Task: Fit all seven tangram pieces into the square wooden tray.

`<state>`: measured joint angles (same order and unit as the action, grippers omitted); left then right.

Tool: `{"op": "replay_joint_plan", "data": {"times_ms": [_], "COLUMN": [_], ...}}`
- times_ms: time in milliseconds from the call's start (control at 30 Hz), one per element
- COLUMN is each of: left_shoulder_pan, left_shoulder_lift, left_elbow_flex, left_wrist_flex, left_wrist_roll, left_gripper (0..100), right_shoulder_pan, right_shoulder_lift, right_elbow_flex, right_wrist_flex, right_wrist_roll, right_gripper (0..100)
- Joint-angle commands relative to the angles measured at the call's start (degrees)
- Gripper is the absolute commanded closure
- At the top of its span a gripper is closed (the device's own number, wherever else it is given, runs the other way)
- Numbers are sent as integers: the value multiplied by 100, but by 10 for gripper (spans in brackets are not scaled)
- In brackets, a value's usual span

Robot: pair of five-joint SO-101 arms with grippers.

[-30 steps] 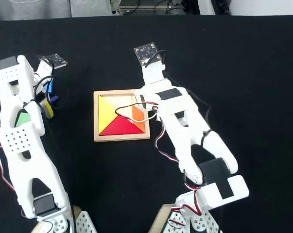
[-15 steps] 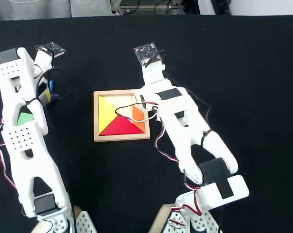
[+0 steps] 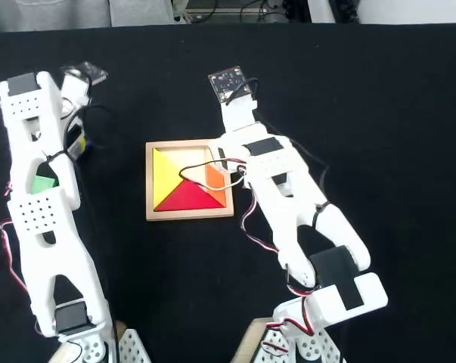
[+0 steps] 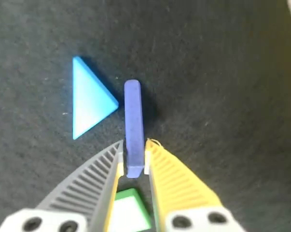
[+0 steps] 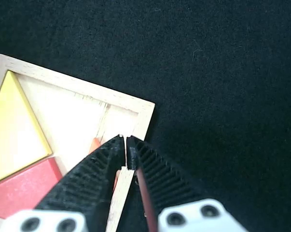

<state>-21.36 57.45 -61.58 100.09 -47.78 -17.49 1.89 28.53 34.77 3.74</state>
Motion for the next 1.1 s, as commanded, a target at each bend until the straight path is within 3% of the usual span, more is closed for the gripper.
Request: {"op": "replay_joint_plan", "data": {"times_ms": [0, 333, 567, 733, 900, 1067], "left_shoulder_pan": [453, 1657, 2360, 2589, 2475, 2396], "left_shoulder_lift": [-1257, -3868, -4000, -4000, -3552, -2558], "left_elbow_flex": [101, 2897, 3046, 3046, 2993, 2396], "left_wrist_flex": [79, 62, -9, -985, -2365, -2444], "left_wrist_roll": [1749, 4387, 6259, 7385, 7341, 7147], "left_gripper": [971, 971, 966, 920, 959, 968], "right_shoulder_pan": [132, 607, 1196, 1371, 1354, 1354], "right_shoulder_lift": [-312, -356, -356, -312, -303, -303], "right_elbow_flex": [-31, -163, -251, -312, -295, -277], "right_wrist_flex": [-105, -88, -105, -105, -158, -220], "right_wrist_roll": [62, 18, -633, -791, -774, -756], "right_gripper": [987, 987, 987, 987, 987, 987]}}
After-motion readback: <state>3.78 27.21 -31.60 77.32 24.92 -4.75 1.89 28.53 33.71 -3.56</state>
